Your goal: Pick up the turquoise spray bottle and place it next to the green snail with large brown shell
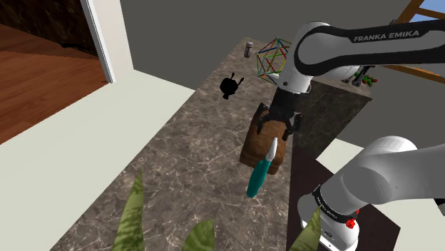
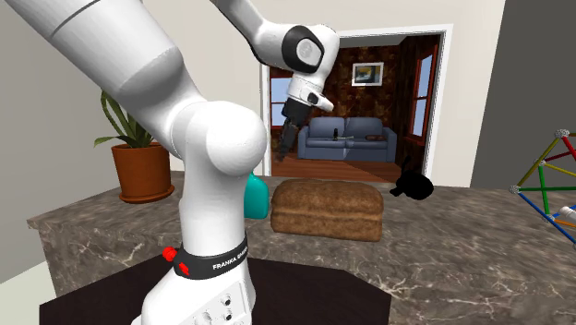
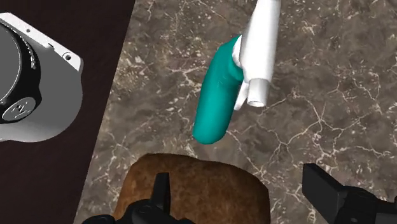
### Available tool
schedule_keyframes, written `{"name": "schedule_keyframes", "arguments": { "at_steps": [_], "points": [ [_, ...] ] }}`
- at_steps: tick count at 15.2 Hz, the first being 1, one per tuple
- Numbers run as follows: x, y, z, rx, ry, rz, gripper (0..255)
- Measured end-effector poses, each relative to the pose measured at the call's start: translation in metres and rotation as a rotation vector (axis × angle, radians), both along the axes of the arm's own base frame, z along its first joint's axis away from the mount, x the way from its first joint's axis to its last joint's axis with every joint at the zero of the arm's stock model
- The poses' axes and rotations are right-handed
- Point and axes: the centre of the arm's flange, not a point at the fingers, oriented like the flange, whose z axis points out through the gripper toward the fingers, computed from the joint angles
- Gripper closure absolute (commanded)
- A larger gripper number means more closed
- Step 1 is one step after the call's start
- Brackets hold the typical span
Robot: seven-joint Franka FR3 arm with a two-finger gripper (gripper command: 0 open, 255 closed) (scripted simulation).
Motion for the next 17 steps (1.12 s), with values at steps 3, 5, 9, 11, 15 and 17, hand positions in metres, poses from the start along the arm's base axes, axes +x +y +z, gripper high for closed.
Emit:
{"name": "schedule_keyframes", "arguments": {
  "at_steps": [3, 5, 9, 11, 15, 17],
  "points": [
    [-0.013, 0.014, -0.033, 0.027, 0.086, -0.131, 0],
    [-0.017, 0.019, -0.051, 0.043, 0.135, -0.206, 0],
    [-0.028, 0.03, -0.073, 0.048, 0.154, -0.238, 0],
    [-0.03, 0.034, -0.083, 0.049, 0.155, -0.239, 0],
    [-0.034, 0.039, -0.094, 0.049, 0.156, -0.24, 0],
    [-0.034, 0.039, -0.095, 0.049, 0.155, -0.24, 0]
  ]
}}
